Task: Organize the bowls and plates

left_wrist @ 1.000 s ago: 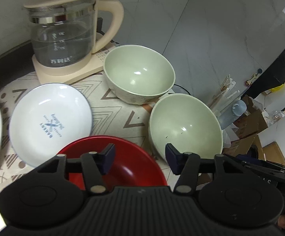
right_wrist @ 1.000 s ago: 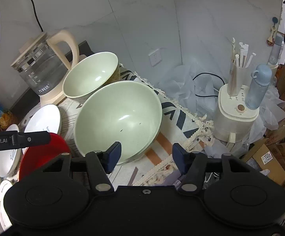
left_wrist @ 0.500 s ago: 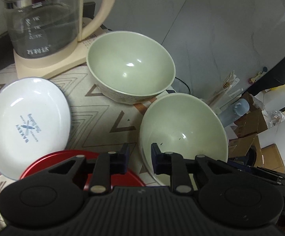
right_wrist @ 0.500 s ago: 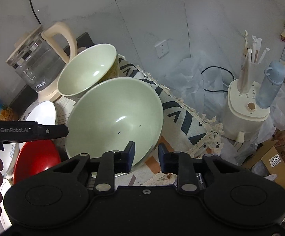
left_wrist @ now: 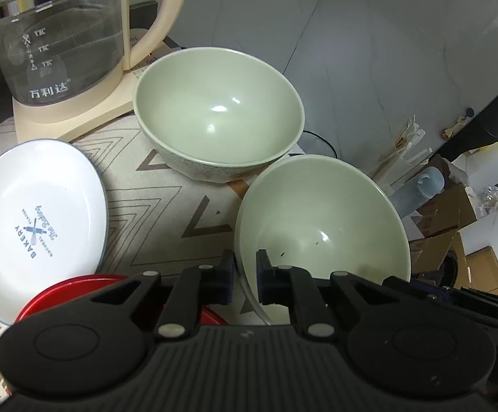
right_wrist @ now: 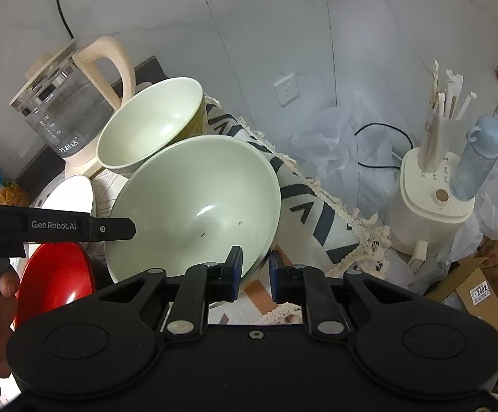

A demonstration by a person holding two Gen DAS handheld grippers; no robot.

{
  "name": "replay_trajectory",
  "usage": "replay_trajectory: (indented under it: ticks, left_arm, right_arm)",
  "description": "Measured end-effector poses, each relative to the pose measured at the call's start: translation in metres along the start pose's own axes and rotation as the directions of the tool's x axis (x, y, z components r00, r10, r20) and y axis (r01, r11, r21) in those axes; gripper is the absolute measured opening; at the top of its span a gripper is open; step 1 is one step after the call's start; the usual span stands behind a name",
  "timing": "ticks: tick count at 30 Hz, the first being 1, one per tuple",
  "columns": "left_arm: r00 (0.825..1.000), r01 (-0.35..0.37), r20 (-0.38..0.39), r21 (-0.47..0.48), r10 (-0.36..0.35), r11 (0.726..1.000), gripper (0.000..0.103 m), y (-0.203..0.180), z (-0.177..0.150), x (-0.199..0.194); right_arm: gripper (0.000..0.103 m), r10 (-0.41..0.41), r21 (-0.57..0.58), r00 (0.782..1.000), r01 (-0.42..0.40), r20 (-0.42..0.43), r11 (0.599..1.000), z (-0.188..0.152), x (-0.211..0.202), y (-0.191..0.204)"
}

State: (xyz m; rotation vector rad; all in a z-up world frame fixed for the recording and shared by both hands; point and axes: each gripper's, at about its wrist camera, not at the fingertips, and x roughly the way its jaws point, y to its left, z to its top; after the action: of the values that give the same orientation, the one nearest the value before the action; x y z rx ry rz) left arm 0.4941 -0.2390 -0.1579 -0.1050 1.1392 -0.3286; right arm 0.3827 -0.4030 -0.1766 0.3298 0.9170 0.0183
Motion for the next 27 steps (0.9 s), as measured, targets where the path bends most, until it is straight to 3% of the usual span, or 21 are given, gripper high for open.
replay_trajectory:
  ticks: [13,27]
  left_arm:
    - [0.996,0.013,0.084,0.005,-0.013,1.000,0.011,-0.003,-0.003,-0.038]
    - [0.978,-0.025,0.206,0.002,0.024,1.000,0.011,0.013,-0.020,-0.106]
  right_arm:
    - [0.016,0.010,-0.044,0.995,-0.006,0.096,0.999,0.004,-0.028,0.009]
    - [0.016,0.056,-0.081,0.979,-0.041,0.198,0.996,-0.001,-0.065,0.045]
